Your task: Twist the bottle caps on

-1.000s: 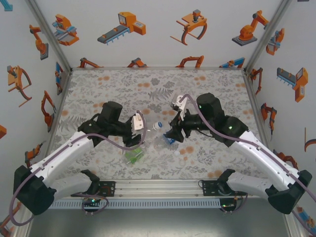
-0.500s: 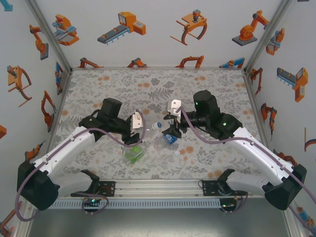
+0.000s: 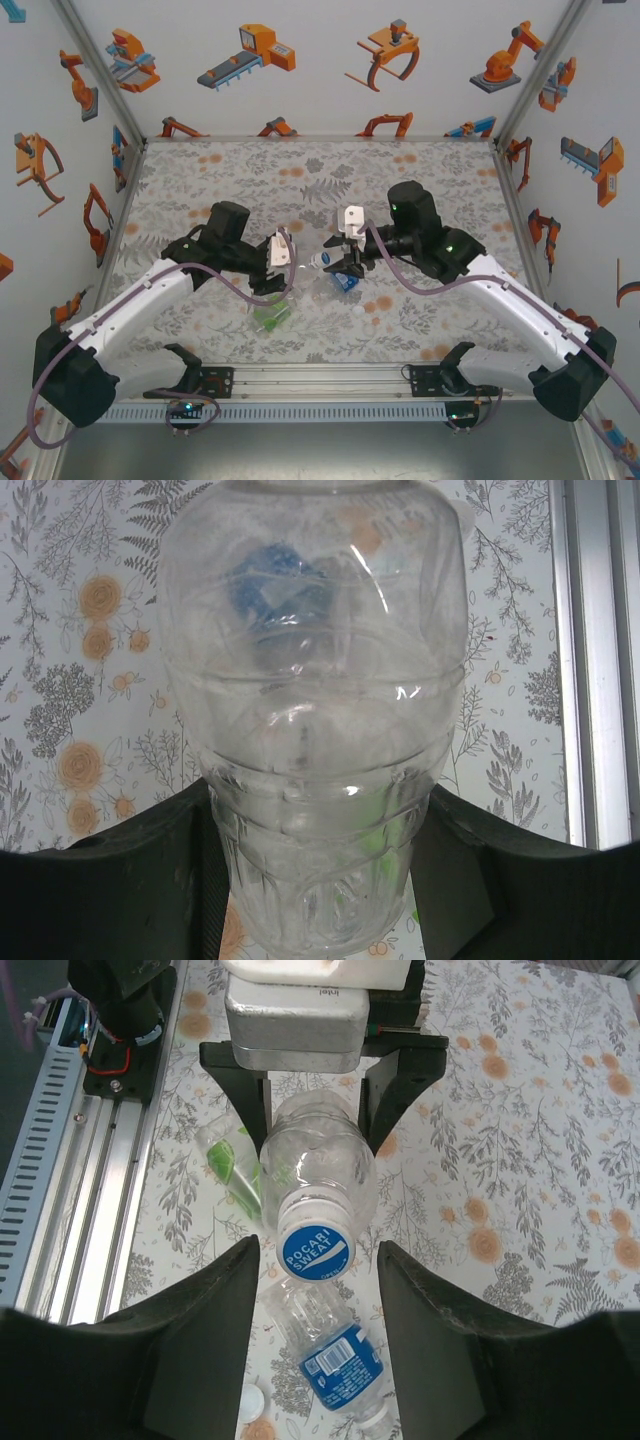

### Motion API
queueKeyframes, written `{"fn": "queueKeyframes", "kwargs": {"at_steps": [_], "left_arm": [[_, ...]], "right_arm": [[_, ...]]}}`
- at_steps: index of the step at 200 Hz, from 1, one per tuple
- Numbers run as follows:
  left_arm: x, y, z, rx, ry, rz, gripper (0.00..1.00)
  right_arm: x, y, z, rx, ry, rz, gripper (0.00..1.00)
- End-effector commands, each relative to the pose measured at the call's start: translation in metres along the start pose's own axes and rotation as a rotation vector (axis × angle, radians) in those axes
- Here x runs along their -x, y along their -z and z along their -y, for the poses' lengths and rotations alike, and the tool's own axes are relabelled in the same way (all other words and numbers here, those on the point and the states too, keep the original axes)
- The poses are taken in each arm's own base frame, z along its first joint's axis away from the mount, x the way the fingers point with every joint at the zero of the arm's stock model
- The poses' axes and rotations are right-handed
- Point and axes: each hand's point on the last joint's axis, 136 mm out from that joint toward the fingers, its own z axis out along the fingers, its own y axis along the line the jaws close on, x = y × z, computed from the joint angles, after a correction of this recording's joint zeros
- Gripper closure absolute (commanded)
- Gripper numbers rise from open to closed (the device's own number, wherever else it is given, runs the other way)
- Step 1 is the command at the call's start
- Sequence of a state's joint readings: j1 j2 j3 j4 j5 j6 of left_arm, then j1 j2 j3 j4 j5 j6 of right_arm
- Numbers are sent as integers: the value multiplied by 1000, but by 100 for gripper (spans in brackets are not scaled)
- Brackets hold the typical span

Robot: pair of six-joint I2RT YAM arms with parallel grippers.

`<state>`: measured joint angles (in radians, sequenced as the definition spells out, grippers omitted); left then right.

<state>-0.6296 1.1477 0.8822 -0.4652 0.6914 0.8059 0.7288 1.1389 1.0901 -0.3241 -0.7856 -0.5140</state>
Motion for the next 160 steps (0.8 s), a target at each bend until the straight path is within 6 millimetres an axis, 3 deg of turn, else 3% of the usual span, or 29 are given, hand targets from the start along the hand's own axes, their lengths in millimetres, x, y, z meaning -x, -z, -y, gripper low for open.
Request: {"fn": "queueKeyframes", "kwargs": {"at_steps": [1,24,113,160], "left_arm": [[3,0,2,-5,-20,16,100],[2,0,2,-3,-22,13,100],[2,0,0,2,-11,13,100],[2,-1,-1,-2,-5,12,100]], "right_arm": [[3,1,-1,10,26,19,53],[3,1,-3,21,20,24,59],[-4,-6,-2,32,-37,27,61],[-7,-8,5,4,-127,16,76]]}}
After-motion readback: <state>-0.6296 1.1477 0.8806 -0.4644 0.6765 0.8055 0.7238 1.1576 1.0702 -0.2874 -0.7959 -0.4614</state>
